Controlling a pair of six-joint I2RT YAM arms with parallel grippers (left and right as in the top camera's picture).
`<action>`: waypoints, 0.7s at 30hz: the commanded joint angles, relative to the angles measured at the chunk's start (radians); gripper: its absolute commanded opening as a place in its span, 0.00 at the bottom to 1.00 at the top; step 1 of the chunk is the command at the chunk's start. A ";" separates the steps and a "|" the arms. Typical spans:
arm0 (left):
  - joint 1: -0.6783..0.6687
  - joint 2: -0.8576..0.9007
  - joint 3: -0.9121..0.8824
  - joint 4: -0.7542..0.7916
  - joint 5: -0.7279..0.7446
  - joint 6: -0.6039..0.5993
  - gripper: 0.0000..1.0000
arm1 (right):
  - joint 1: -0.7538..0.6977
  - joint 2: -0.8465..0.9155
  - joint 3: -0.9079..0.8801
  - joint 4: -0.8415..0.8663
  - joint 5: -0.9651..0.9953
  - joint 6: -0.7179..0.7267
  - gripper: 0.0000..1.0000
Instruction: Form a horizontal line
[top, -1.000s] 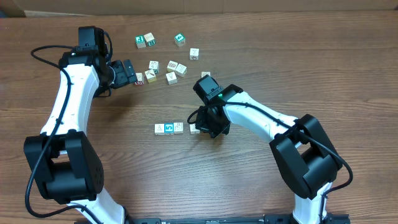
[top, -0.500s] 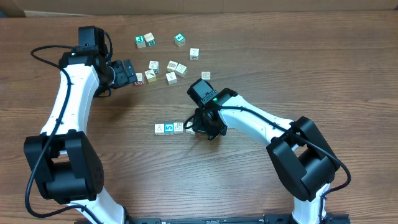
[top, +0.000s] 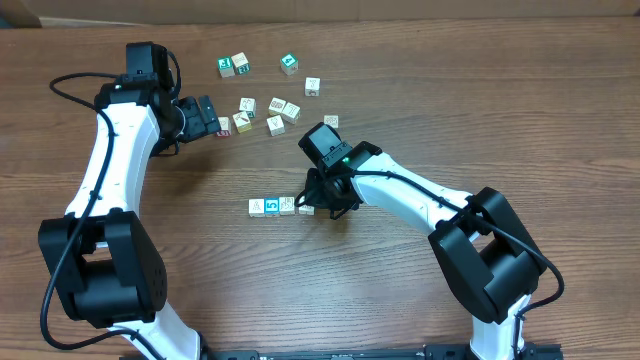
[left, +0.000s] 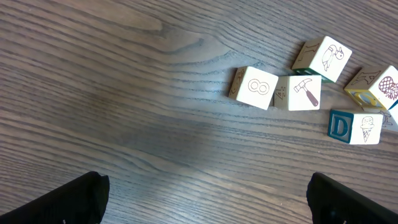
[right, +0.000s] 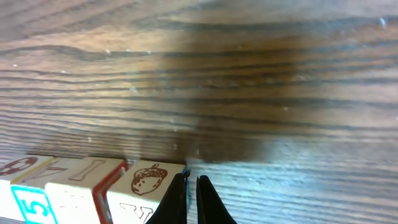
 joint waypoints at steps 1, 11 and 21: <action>-0.012 0.007 0.009 0.002 -0.006 0.000 1.00 | 0.001 0.000 -0.004 0.014 -0.008 -0.041 0.04; -0.014 0.007 0.009 0.002 -0.006 0.000 1.00 | 0.001 0.000 -0.004 -0.053 0.000 -0.018 0.04; -0.014 0.007 0.009 0.002 -0.006 0.000 1.00 | 0.001 0.000 -0.004 -0.035 -0.035 -0.017 0.04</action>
